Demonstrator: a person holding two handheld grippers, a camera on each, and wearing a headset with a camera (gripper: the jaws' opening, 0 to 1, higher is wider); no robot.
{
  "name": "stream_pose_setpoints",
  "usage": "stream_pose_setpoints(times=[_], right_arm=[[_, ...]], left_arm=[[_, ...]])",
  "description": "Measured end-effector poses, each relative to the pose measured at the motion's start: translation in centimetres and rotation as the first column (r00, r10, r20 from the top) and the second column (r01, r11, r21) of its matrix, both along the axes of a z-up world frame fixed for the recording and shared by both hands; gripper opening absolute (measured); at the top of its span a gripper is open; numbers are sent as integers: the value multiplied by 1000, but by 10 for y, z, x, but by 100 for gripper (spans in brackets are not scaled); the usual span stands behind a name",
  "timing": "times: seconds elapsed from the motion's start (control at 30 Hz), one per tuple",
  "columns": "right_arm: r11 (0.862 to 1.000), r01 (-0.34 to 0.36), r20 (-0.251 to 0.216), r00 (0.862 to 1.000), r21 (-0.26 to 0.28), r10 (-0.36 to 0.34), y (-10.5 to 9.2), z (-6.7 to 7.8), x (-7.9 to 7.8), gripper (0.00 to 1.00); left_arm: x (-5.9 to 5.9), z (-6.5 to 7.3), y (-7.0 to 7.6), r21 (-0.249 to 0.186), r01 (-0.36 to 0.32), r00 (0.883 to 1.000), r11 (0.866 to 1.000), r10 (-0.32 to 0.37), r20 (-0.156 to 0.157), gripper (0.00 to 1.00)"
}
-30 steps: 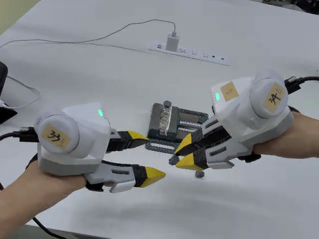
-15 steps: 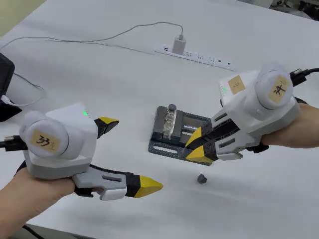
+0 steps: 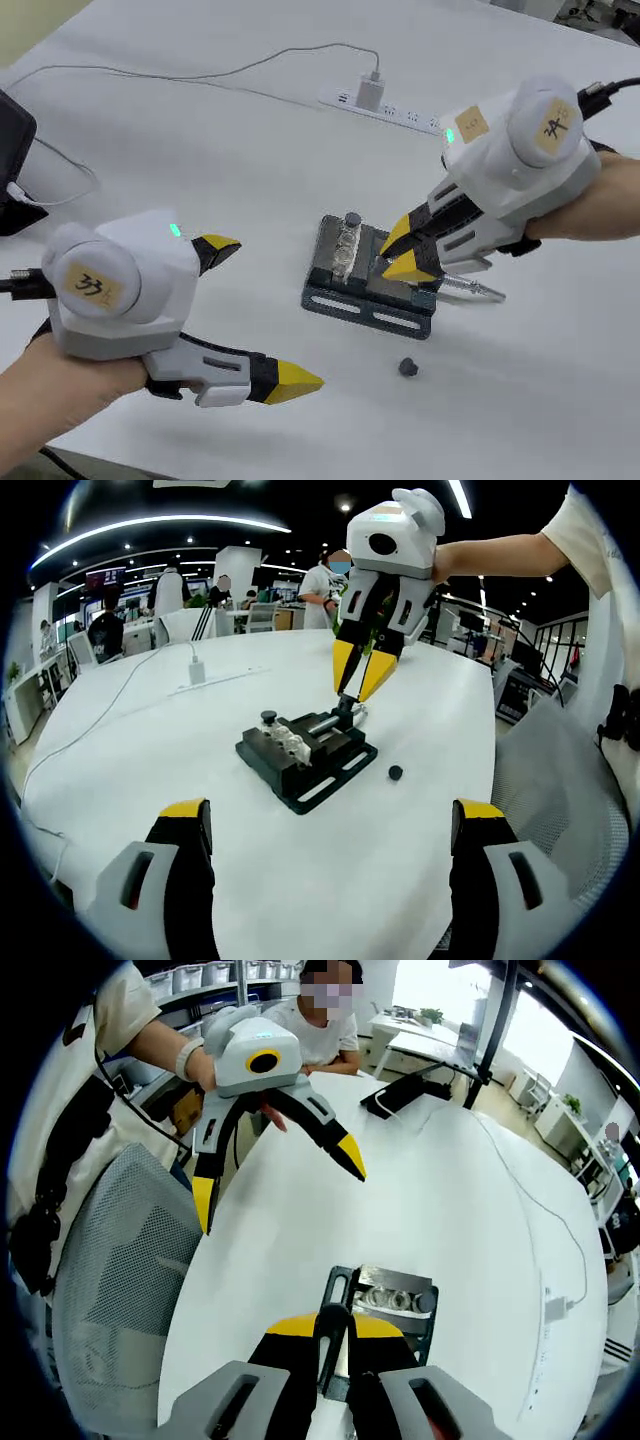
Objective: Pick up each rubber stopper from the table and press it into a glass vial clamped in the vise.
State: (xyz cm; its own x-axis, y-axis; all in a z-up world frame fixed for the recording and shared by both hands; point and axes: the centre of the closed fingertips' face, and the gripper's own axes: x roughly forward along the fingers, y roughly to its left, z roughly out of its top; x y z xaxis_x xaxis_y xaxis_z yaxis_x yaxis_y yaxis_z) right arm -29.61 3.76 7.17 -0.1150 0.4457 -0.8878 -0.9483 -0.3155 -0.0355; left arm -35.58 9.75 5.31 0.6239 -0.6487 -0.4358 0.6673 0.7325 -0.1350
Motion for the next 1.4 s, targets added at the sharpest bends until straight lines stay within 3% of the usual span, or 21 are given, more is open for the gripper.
stream_pose_setpoints(times=[0.27, 0.6, 0.87, 1.03, 1.27, 1.4], right_arm=[[995, -61, 43, 997, -73, 64, 3, -3, 16, 5], [978, -146, 70, 985, -148, 157, 6, -7, 27, 5], [949, -249, 98, 958, -191, 271, 13, -12, 35, 5], [920, -322, 105, 931, -223, 351, 15, -19, 38, 5], [902, -358, 102, 915, -240, 390, 21, -27, 43, 5], [884, -392, 99, 899, -255, 427, 22, -30, 42, 5]], left_arm=[[3, 0, -1, 8, 15, 1000, 1000, -15, 8, 99], [4, -2, -2, 12, 26, 1000, 1000, -26, 2, 99], [7, -4, 0, 20, 26, 1000, 999, -26, 5, 99], [7, -6, 2, 26, 26, 1000, 999, -26, 4, 99], [6, -10, 4, 24, 21, 1000, 999, -21, -4, 99], [7, -11, 5, 18, 12, 1000, 1000, -12, -6, 99]])
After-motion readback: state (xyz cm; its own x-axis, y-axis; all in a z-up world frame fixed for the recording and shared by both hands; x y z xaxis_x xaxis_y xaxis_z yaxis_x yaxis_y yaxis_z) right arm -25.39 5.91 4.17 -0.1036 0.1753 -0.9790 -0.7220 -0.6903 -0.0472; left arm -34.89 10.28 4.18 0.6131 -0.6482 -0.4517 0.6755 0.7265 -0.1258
